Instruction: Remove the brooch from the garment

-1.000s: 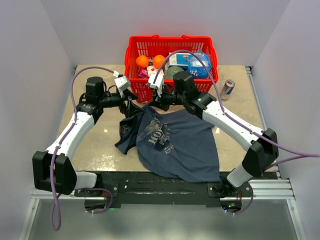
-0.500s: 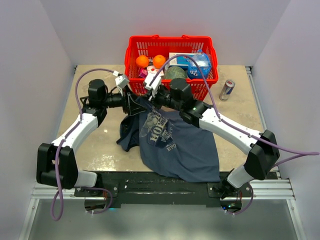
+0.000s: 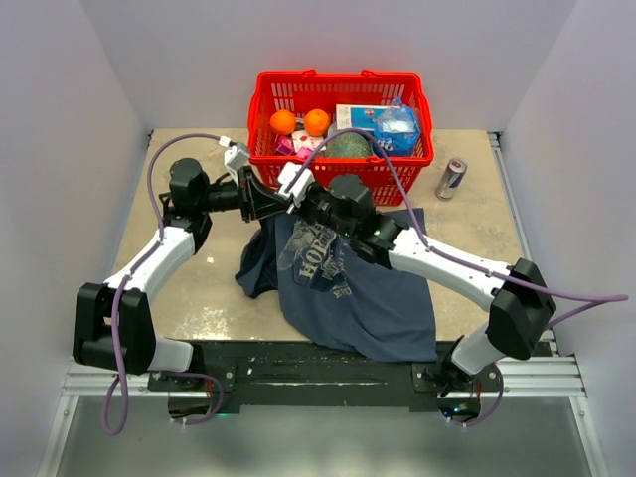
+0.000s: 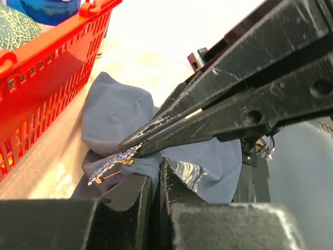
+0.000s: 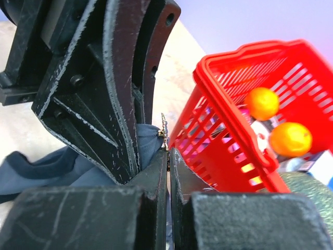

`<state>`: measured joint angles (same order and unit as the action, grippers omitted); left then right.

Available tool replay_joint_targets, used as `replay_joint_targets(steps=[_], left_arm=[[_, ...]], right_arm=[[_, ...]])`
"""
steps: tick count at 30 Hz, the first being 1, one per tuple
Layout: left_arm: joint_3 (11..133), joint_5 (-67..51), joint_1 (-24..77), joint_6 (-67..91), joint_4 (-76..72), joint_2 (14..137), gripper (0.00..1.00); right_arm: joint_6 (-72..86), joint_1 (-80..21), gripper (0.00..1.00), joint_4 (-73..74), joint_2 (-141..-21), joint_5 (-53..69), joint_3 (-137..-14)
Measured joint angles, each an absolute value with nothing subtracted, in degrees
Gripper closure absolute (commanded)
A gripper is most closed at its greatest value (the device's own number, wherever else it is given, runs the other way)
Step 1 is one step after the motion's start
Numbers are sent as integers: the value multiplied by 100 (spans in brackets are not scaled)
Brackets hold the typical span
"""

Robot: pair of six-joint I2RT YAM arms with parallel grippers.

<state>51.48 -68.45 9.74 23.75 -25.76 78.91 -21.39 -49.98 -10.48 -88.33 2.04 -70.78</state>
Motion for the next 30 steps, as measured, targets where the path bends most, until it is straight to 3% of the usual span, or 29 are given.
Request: replay_joint_targets(steps=[6, 10, 11, 19, 27, 30], left_arm=[[5159, -6849, 954, 2241, -2379, 7896, 88], [5196, -6877, 956, 1959, -2088, 7896, 74], [5196, -6917, 967, 1938, -2062, 7896, 66], [5201, -7255, 1002, 2185, -2206, 7896, 33], [5645, -7284, 429, 2078, -1708, 7850, 30], [5850, -7354, 60, 2423, -1879, 7942, 13]], right_arm=[[-2836, -5133, 100, -1194, -8833, -115, -6978], [-3616, -5251, 100, -1461, -8755, -502, -6689], [-3859, -5277, 100, -1605, -8689, -602, -6521], [-5970, -5492, 100, -3465, -8510, -998, -5205], [-7310, -5529, 100, -4628, -8510, -683, -4974], [-7618, -5529, 100, -4882, -8510, -491, -4908]])
